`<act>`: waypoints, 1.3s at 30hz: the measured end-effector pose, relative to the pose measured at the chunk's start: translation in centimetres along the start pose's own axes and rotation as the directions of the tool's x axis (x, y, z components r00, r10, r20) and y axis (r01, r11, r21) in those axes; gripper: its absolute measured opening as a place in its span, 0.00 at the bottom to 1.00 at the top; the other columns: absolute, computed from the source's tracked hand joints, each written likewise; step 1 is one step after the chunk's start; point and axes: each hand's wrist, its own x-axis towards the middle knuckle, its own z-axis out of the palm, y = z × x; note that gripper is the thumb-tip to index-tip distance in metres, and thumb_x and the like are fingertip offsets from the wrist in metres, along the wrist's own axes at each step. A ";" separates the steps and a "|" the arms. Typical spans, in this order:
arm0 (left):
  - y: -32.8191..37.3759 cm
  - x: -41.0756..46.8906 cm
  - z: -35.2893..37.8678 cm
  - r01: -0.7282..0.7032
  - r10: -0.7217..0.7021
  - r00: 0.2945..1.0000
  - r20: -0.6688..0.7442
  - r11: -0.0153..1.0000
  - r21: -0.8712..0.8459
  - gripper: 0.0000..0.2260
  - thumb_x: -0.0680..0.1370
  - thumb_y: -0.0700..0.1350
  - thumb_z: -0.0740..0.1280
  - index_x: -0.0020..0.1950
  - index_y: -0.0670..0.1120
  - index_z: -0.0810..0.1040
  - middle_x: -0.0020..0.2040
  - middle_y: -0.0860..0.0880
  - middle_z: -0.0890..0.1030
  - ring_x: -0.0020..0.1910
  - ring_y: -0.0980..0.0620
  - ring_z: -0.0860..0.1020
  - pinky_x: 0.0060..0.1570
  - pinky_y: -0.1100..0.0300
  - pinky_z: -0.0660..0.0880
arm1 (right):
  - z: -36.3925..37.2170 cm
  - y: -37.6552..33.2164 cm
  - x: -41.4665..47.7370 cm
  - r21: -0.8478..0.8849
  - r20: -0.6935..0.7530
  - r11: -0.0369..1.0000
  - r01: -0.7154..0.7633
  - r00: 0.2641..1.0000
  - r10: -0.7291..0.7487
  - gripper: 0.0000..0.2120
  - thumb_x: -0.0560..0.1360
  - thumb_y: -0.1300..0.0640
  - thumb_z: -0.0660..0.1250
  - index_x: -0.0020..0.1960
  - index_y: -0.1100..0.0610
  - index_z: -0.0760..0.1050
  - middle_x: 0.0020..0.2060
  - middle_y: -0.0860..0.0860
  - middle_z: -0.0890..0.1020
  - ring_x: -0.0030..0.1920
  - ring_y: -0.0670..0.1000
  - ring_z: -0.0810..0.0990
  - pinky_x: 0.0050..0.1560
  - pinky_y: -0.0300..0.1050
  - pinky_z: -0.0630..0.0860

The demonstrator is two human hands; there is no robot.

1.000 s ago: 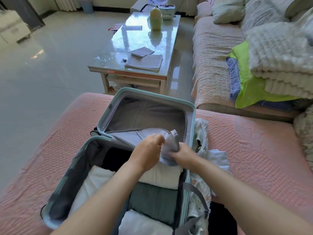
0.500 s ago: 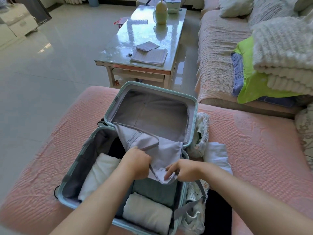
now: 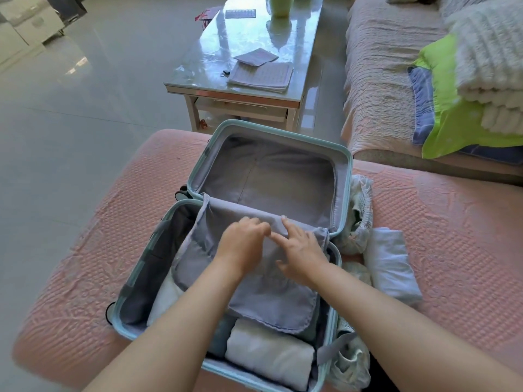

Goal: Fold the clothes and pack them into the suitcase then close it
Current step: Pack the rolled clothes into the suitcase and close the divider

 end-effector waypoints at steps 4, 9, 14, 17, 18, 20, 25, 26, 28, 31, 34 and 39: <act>-5.1 1.2 1.0 0.305 -0.379 0.858 0.347 0.919 0.249 0.31 0.78 0.47 0.61 0.79 0.54 0.54 0.78 0.43 0.57 0.76 0.39 0.57 0.72 0.36 0.51 | 0.7 -1.1 2.1 -0.157 0.107 0.986 -0.063 0.991 0.081 0.43 0.77 0.48 0.66 0.79 0.37 0.39 0.78 0.55 0.30 0.79 0.60 0.33 0.72 0.74 0.41; -10.6 1.6 3.3 0.401 -0.369 0.612 0.700 0.907 0.127 0.31 0.77 0.53 0.63 0.79 0.52 0.58 0.73 0.45 0.70 0.70 0.44 0.71 0.66 0.50 0.70 | 1.4 -1.6 2.7 -0.126 0.225 0.987 -0.096 0.967 0.123 0.34 0.74 0.48 0.65 0.77 0.37 0.58 0.78 0.55 0.30 0.79 0.60 0.32 0.73 0.73 0.39; -7.8 6.3 1.7 0.236 -0.194 0.879 0.435 0.971 -0.044 0.15 0.79 0.49 0.59 0.65 0.51 0.75 0.61 0.49 0.80 0.60 0.46 0.78 0.49 0.57 0.71 | -0.4 0.3 3.2 0.257 0.025 0.954 -0.153 0.988 0.152 0.17 0.74 0.53 0.65 0.62 0.43 0.78 0.74 0.50 0.67 0.74 0.53 0.65 0.72 0.52 0.65; -3.2 9.1 1.2 0.137 -0.049 0.936 0.349 0.962 -0.234 0.17 0.80 0.49 0.59 0.69 0.53 0.72 0.64 0.50 0.79 0.62 0.47 0.76 0.54 0.56 0.73 | -2.2 3.3 2.9 0.504 -0.100 0.834 -0.223 0.944 0.314 0.16 0.75 0.60 0.64 0.61 0.49 0.78 0.60 0.48 0.78 0.60 0.52 0.77 0.62 0.48 0.74; -1.5 9.9 1.3 0.104 -0.014 0.949 0.315 0.958 -0.268 0.18 0.79 0.48 0.60 0.70 0.53 0.71 0.65 0.51 0.78 0.63 0.47 0.75 0.57 0.54 0.73 | -2.7 4.7 2.8 0.522 -0.129 0.817 -0.246 0.924 0.361 0.17 0.75 0.60 0.63 0.61 0.49 0.78 0.60 0.48 0.78 0.59 0.52 0.78 0.60 0.49 0.75; 2.0 11.3 1.9 0.035 0.042 0.966 0.254 0.956 -0.292 0.19 0.79 0.47 0.59 0.71 0.53 0.69 0.66 0.50 0.77 0.64 0.47 0.73 0.59 0.52 0.73 | -3.3 7.8 2.2 0.528 -0.160 0.792 -0.307 0.879 0.448 0.17 0.75 0.62 0.62 0.62 0.50 0.78 0.61 0.49 0.78 0.60 0.53 0.78 0.60 0.49 0.75; 9.8 14.1 4.0 -0.053 0.124 0.969 0.212 0.949 -0.312 0.21 0.79 0.46 0.60 0.73 0.51 0.66 0.68 0.48 0.72 0.67 0.46 0.68 0.60 0.52 0.70 | -2.2 16.5 1.1 0.511 -0.093 0.719 -0.471 0.801 0.591 0.20 0.76 0.60 0.63 0.67 0.54 0.73 0.65 0.57 0.74 0.64 0.59 0.75 0.63 0.50 0.72; 11.1 14.6 4.4 -0.053 0.126 0.968 0.217 0.948 -0.314 0.22 0.80 0.46 0.61 0.74 0.51 0.65 0.69 0.48 0.70 0.68 0.46 0.67 0.61 0.51 0.70 | -1.8 17.9 1.0 0.512 -0.056 0.701 -0.496 0.795 0.604 0.21 0.77 0.58 0.63 0.70 0.53 0.71 0.67 0.58 0.73 0.64 0.60 0.75 0.63 0.51 0.72; 13.4 15.5 5.2 -0.039 0.117 0.964 0.239 0.950 -0.310 0.24 0.80 0.46 0.61 0.77 0.50 0.62 0.72 0.49 0.67 0.71 0.47 0.64 0.63 0.50 0.69 | -1.0 20.0 1.0 0.520 0.014 0.669 -0.531 0.789 0.614 0.26 0.78 0.54 0.64 0.75 0.51 0.64 0.69 0.59 0.69 0.65 0.62 0.74 0.64 0.53 0.72; 15.7 16.8 6.8 -0.028 0.113 0.949 0.295 0.960 -0.278 0.25 0.81 0.46 0.61 0.78 0.49 0.59 0.74 0.48 0.64 0.72 0.47 0.62 0.64 0.48 0.69 | -0.2 21.8 1.7 0.579 0.075 0.621 -0.529 0.792 0.605 0.37 0.77 0.47 0.67 0.80 0.51 0.53 0.72 0.61 0.67 0.69 0.62 0.71 0.67 0.52 0.69; 16.5 17.8 8.6 0.016 0.086 0.943 0.320 0.953 -0.303 0.25 0.80 0.45 0.61 0.77 0.50 0.59 0.73 0.46 0.65 0.71 0.44 0.64 0.63 0.47 0.70 | 0.5 22.1 3.3 0.629 0.090 0.589 -0.507 0.800 0.593 0.44 0.76 0.47 0.69 0.81 0.52 0.45 0.69 0.61 0.73 0.67 0.61 0.74 0.62 0.50 0.71; 16.3 18.2 10.1 -0.017 0.090 0.966 0.242 0.958 -0.287 0.28 0.79 0.45 0.62 0.79 0.51 0.57 0.70 0.45 0.65 0.68 0.44 0.65 0.63 0.49 0.69 | 1.2 21.9 4.5 0.642 0.135 0.500 -0.581 0.728 0.672 0.43 0.77 0.60 0.65 0.82 0.47 0.41 0.64 0.59 0.77 0.61 0.61 0.78 0.56 0.48 0.73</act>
